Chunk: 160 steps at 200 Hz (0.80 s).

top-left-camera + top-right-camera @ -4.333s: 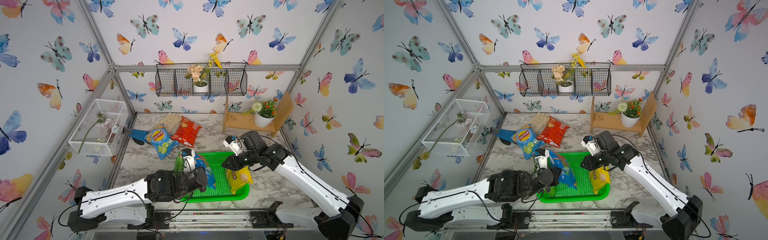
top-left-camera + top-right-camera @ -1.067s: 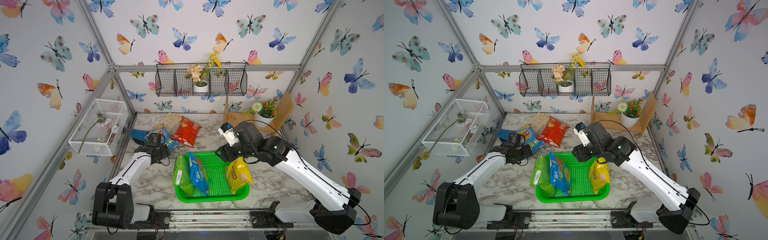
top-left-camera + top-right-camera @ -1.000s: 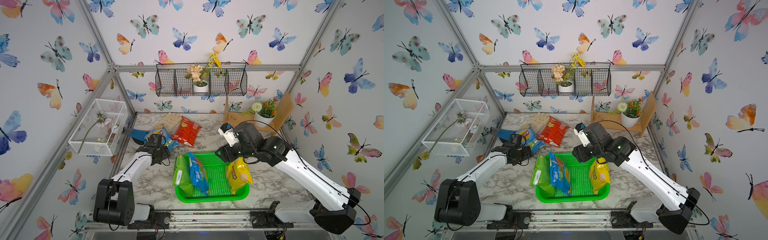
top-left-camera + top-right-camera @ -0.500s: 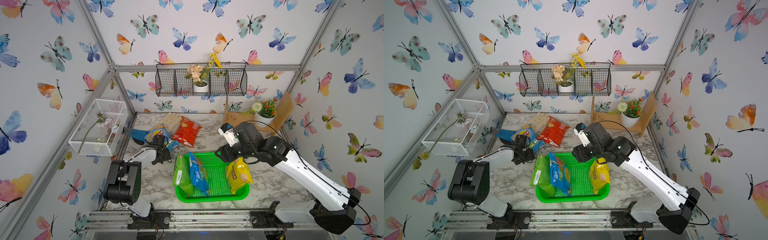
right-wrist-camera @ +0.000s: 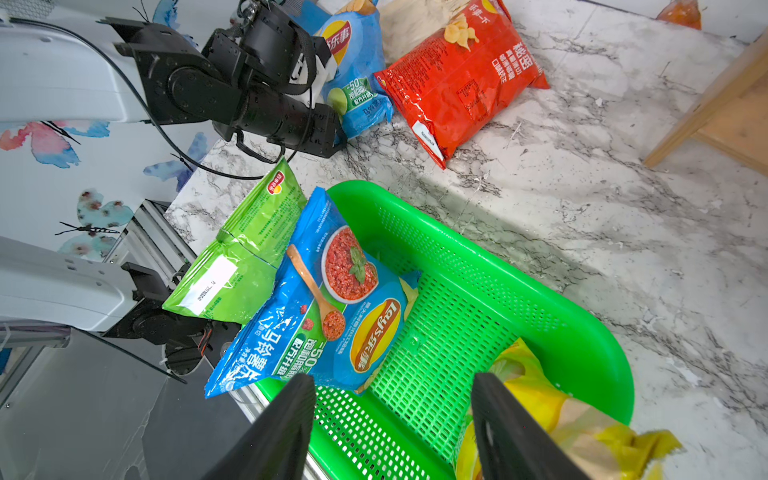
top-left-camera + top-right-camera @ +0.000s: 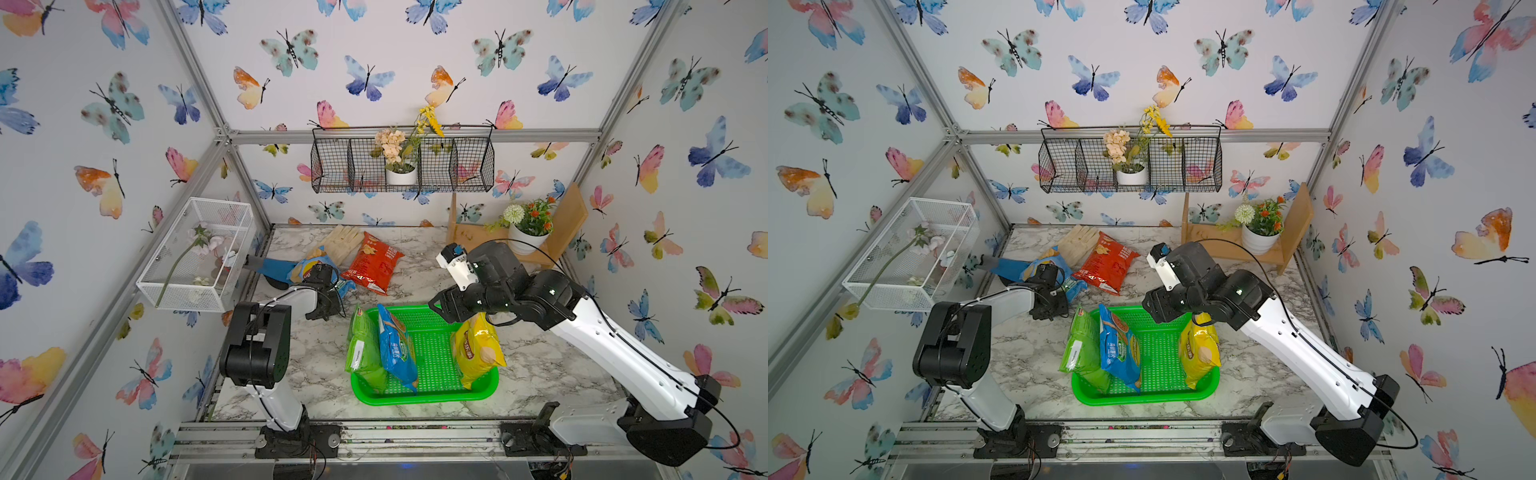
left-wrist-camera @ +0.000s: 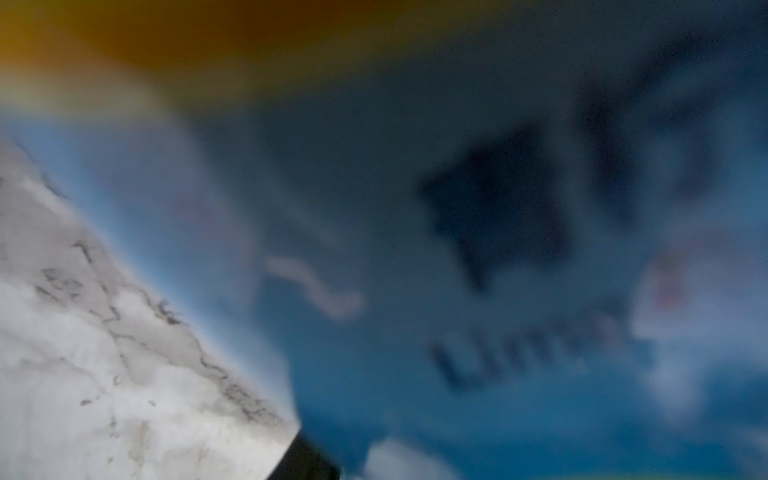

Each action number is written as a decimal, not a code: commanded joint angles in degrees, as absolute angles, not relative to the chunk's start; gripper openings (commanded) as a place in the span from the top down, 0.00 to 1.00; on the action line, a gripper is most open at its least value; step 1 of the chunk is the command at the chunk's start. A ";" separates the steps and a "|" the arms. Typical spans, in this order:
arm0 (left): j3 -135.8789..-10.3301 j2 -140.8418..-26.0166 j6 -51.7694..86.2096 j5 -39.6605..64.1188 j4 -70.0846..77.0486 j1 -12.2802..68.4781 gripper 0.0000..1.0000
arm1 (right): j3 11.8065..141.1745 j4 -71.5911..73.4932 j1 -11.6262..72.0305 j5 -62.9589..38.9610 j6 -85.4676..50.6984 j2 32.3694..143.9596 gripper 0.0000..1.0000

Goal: Put the potato chips into the basket
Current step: Pick up the potato chip from the center of the board.

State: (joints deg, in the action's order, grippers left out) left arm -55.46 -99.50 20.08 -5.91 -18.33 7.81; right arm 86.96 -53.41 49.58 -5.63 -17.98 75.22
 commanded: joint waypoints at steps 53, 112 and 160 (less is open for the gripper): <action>-56.89 -95.46 19.97 -8.00 -22.32 7.42 1.00 | 88.06 -54.08 49.77 -7.22 -18.19 75.67 0.34; -67.10 -81.76 21.65 -6.17 -34.09 7.41 1.00 | 87.37 -51.01 49.83 -9.59 -18.19 75.89 0.35; -72.17 -73.80 23.40 2.59 -39.07 7.47 1.00 | 88.34 -48.04 49.83 -11.07 -18.88 77.48 0.36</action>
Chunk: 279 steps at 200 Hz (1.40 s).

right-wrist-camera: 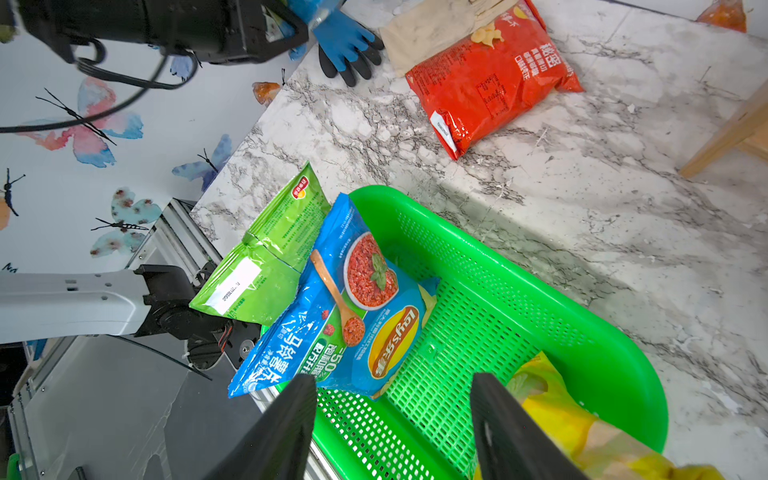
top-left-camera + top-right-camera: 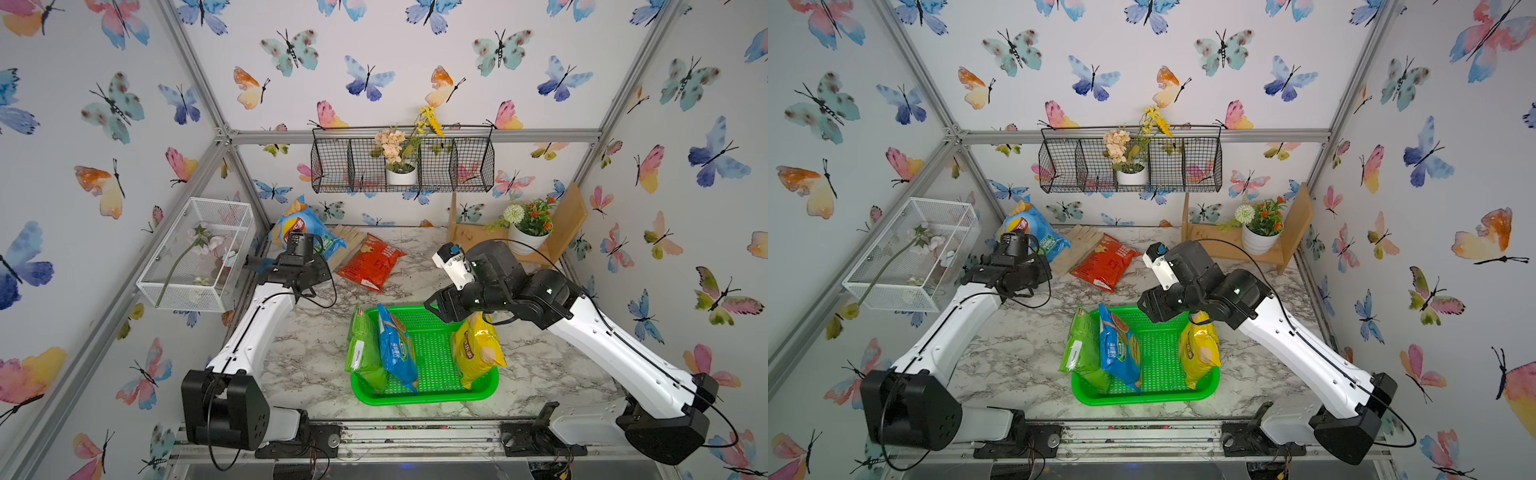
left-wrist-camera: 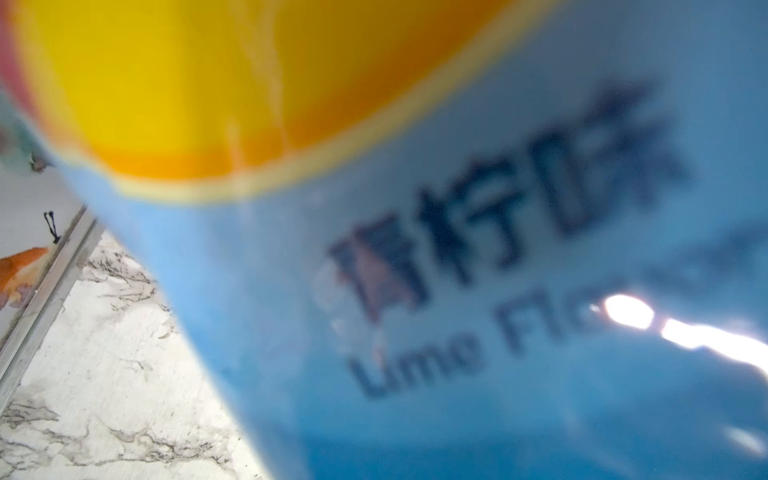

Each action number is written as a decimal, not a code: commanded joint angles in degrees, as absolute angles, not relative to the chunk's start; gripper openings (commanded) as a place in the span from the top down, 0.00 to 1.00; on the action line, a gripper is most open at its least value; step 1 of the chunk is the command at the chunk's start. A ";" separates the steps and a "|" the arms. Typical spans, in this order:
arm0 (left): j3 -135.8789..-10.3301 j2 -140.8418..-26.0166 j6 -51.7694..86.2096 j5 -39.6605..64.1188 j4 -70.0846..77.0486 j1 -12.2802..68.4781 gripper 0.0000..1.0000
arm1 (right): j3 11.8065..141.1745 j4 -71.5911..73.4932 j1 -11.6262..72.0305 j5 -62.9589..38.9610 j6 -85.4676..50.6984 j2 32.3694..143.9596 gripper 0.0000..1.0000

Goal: Put the potato chips into the basket
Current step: Pick up the potato chip from the center of the board.

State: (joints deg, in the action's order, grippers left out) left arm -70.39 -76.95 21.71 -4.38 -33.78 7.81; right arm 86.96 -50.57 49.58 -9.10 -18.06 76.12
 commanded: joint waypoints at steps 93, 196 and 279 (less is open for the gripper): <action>-79.46 -68.59 32.12 23.45 -43.38 17.62 1.00 | 94.27 -38.77 49.83 -12.63 -20.10 82.31 0.35; -93.49 -75.07 34.54 35.77 -41.95 27.31 1.00 | 97.83 -39.49 49.76 -10.74 -21.53 81.51 0.34; -99.66 -82.65 33.97 34.11 -37.88 40.43 1.00 | 96.96 -44.13 49.75 5.32 -23.55 68.71 0.26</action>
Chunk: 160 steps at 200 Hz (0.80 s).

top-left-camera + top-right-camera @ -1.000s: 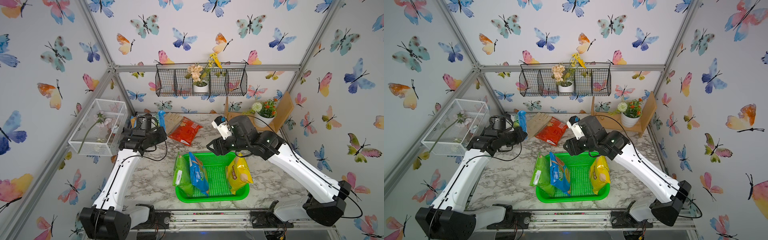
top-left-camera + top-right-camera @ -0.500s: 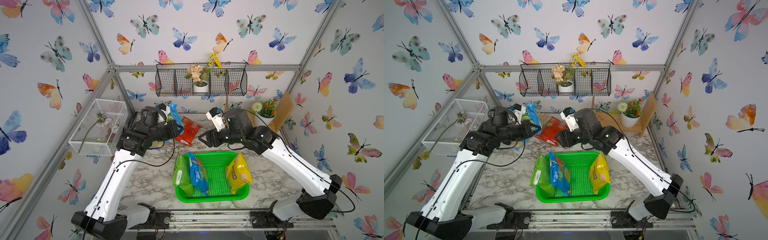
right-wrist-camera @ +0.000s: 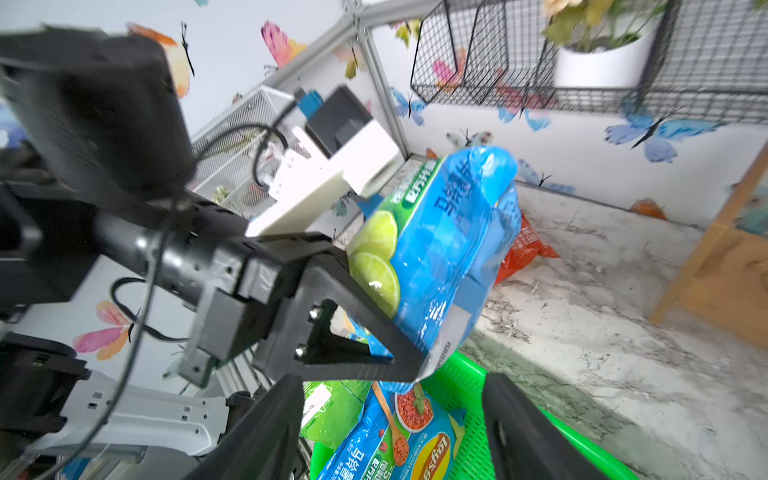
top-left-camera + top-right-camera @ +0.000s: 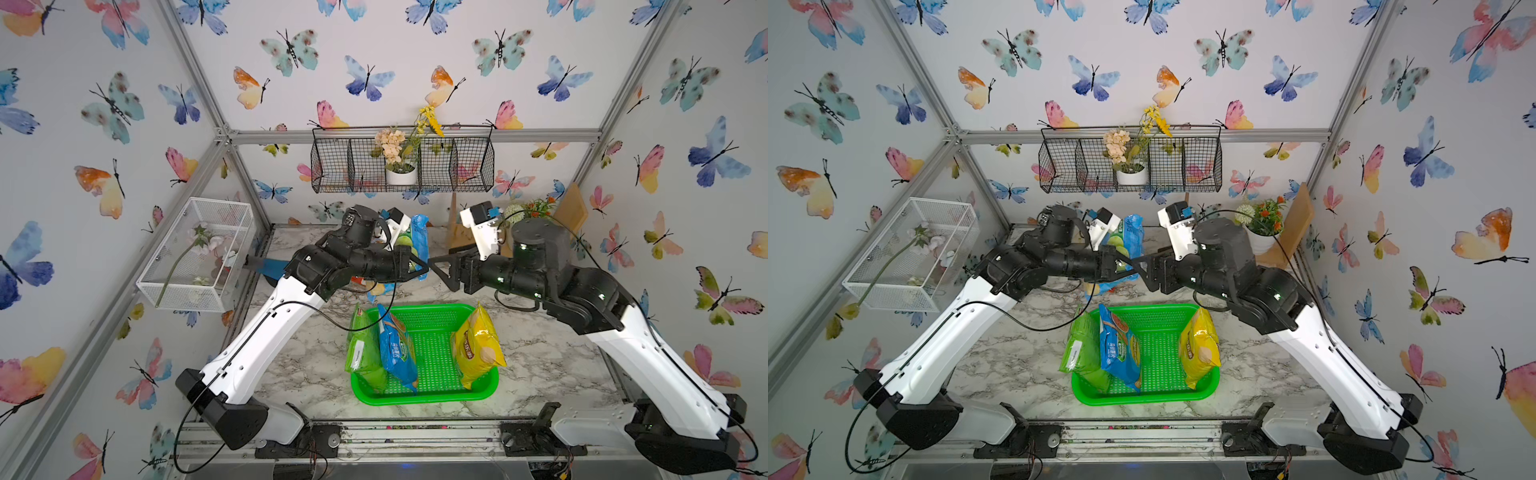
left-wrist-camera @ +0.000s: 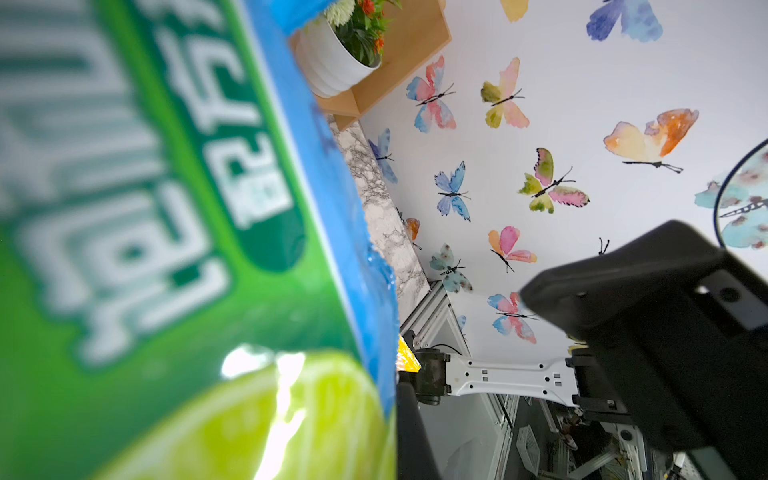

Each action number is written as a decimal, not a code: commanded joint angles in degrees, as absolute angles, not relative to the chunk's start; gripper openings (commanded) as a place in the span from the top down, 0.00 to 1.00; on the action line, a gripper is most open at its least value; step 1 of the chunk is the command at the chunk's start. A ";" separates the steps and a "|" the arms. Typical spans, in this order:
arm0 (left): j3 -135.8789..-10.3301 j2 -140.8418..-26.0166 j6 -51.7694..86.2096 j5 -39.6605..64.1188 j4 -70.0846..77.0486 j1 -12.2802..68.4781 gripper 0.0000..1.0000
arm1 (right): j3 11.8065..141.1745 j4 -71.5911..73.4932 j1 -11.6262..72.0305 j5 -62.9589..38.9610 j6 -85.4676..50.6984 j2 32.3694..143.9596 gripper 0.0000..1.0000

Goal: Put the potato chips into the basket
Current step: Pick up the potato chip from the center of the board.

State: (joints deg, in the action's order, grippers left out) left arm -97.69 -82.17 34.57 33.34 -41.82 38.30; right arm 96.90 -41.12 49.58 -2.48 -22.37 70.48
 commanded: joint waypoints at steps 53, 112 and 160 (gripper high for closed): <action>-98.85 -83.10 34.62 32.38 -33.92 45.16 1.00 | 93.75 -44.42 49.75 6.91 -25.04 67.69 0.31; -94.44 -80.01 36.21 32.63 -29.84 46.20 1.00 | 91.32 -42.03 49.75 5.98 -27.05 68.07 0.36; -91.19 -77.41 36.86 33.64 -27.23 46.29 1.00 | 89.03 -39.74 49.75 5.71 -29.90 67.75 0.40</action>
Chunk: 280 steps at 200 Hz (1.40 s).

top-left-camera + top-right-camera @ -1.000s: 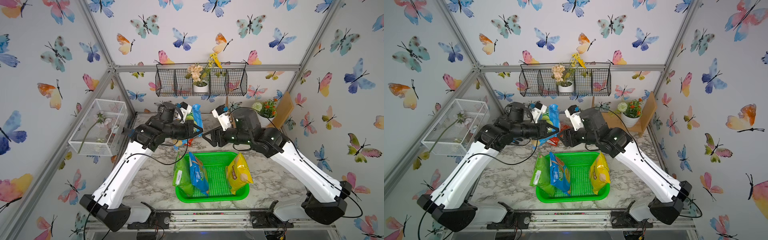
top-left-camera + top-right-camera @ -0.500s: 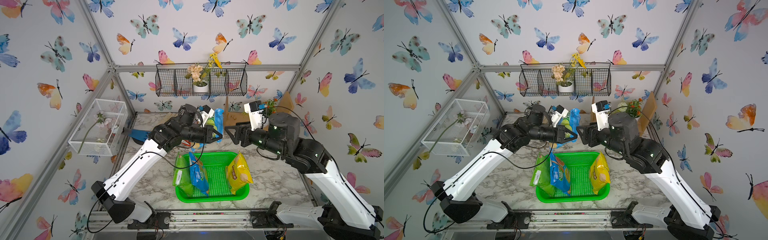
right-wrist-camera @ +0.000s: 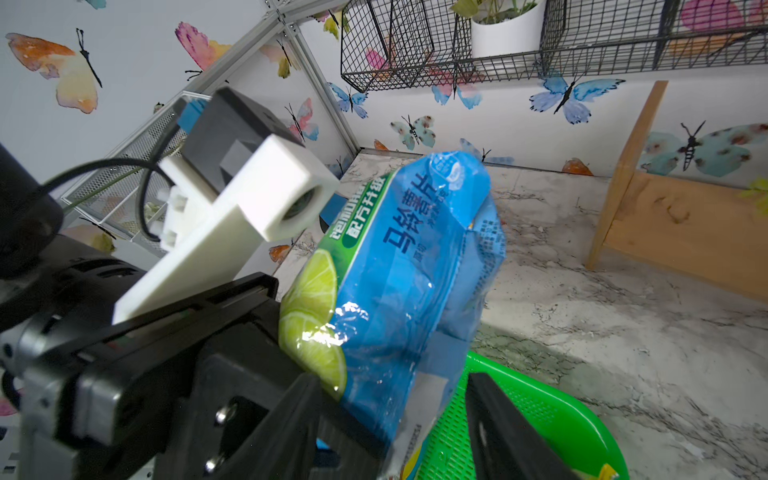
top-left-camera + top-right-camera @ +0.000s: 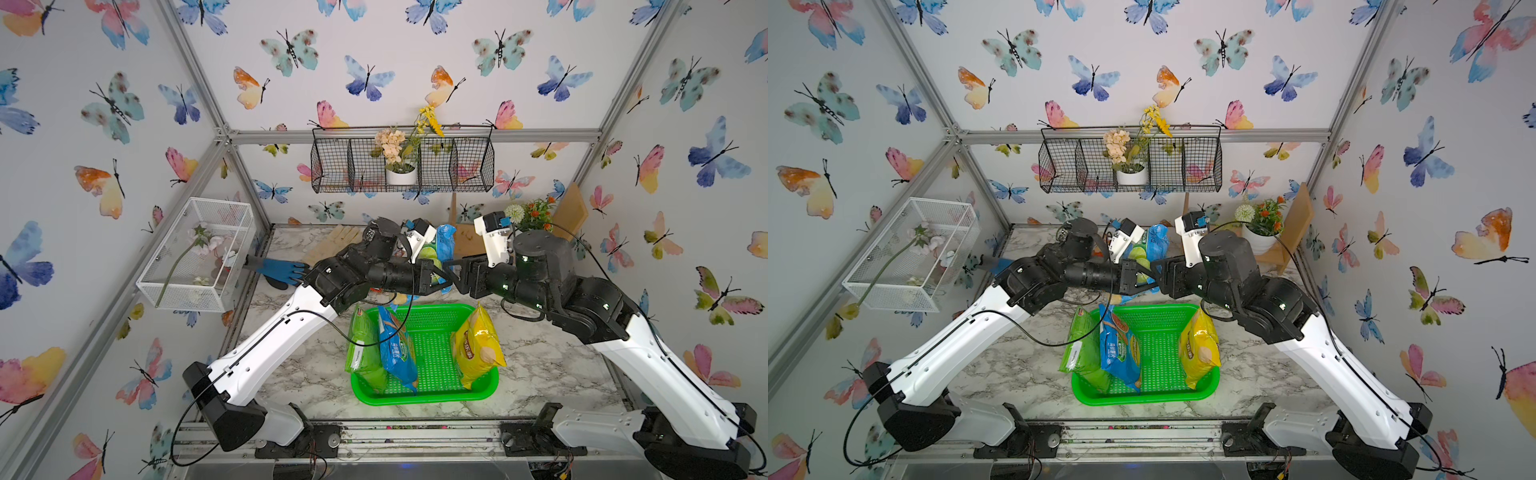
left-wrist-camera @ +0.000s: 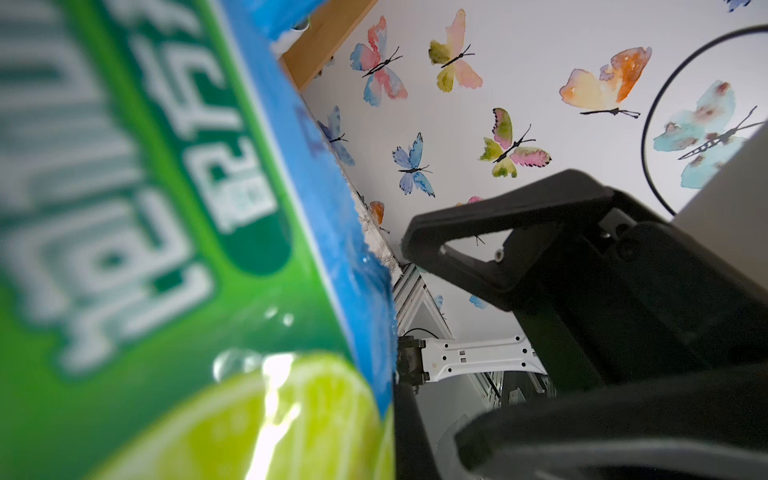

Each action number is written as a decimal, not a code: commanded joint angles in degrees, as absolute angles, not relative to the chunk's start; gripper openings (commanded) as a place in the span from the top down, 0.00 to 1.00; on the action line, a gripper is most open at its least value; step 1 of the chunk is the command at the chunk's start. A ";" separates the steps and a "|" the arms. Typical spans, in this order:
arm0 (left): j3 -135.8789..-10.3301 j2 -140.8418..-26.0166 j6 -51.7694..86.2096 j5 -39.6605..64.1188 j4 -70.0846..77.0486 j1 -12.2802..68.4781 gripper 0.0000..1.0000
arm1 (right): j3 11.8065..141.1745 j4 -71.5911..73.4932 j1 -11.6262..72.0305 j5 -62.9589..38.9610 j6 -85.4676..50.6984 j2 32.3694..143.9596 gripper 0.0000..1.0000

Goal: Put the potato chips into the basket
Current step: Pick up the potato chip from the center of the board.

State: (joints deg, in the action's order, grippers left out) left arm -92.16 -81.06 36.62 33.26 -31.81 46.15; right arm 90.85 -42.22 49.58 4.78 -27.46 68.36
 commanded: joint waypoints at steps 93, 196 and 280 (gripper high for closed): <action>-87.66 -72.75 35.84 35.64 -27.51 46.24 1.00 | 86.44 -28.11 49.75 4.13 -36.55 65.92 0.33; -84.89 -70.03 35.16 37.85 -28.08 46.95 1.00 | 91.33 -25.57 49.53 6.50 -34.28 71.71 0.30; -84.73 -69.55 34.82 38.15 -28.28 48.42 1.00 | 91.03 -24.69 48.44 8.26 -33.00 72.84 0.41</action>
